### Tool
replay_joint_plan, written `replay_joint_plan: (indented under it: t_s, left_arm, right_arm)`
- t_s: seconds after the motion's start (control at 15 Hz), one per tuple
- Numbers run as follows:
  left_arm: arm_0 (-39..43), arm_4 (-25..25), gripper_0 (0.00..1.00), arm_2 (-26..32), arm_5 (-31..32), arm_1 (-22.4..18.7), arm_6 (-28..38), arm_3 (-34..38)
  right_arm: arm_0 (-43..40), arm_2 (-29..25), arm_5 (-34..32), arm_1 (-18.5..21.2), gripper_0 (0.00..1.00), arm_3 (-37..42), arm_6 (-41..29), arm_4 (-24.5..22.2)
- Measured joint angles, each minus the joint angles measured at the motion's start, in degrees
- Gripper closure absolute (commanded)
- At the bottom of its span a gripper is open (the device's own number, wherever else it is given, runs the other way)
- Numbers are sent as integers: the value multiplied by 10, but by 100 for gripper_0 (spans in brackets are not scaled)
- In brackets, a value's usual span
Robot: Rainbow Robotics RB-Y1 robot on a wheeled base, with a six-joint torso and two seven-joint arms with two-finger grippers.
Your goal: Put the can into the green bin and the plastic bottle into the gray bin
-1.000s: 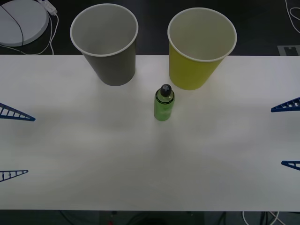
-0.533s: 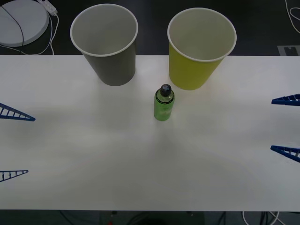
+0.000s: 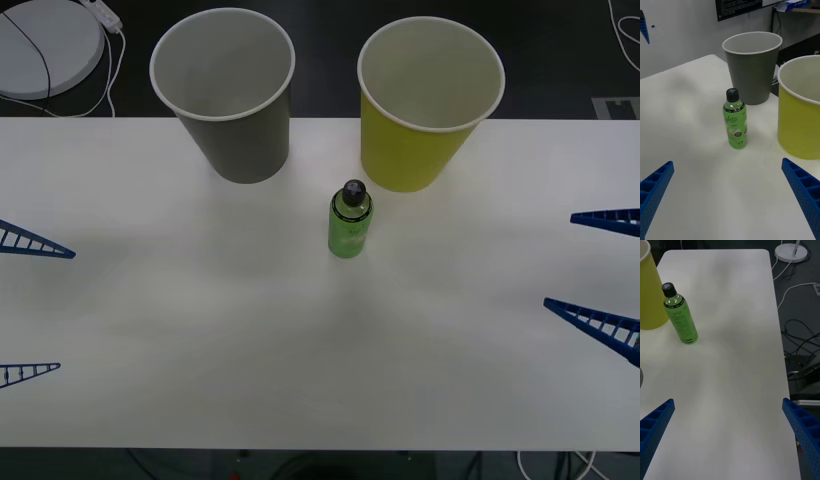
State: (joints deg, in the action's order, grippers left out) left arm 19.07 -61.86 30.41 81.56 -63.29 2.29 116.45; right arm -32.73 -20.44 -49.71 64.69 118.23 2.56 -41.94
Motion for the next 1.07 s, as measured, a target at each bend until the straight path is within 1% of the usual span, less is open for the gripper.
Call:
replay_joint_plan:
  t_s: [0.13, 0.4, 0.53, 0.67, 1.07]
  left_arm:
    - [0, 0, 0, 0, 0, 0, 0, 0]
    - [0, 0, 0, 0, 0, 0, 0, 0]
    - [0, 0, 0, 0, 0, 0, 0, 0]
    - [0, 0, 0, 0, 0, 0, 0, 0]
    - [0, 0, 0, 0, 0, 0, 0, 0]
  right_arm:
    - [-1, 11, 23, -9, 0, 9, 10, -12]
    - [-3, 58, 82, -22, 0, 23, 35, -15]
    - [-4, 75, 106, -35, 0, 32, 44, -30]
    - [-4, 95, 125, -46, 0, 34, 53, -34]
    - [15, 194, 224, -77, 0, 45, 88, -42]
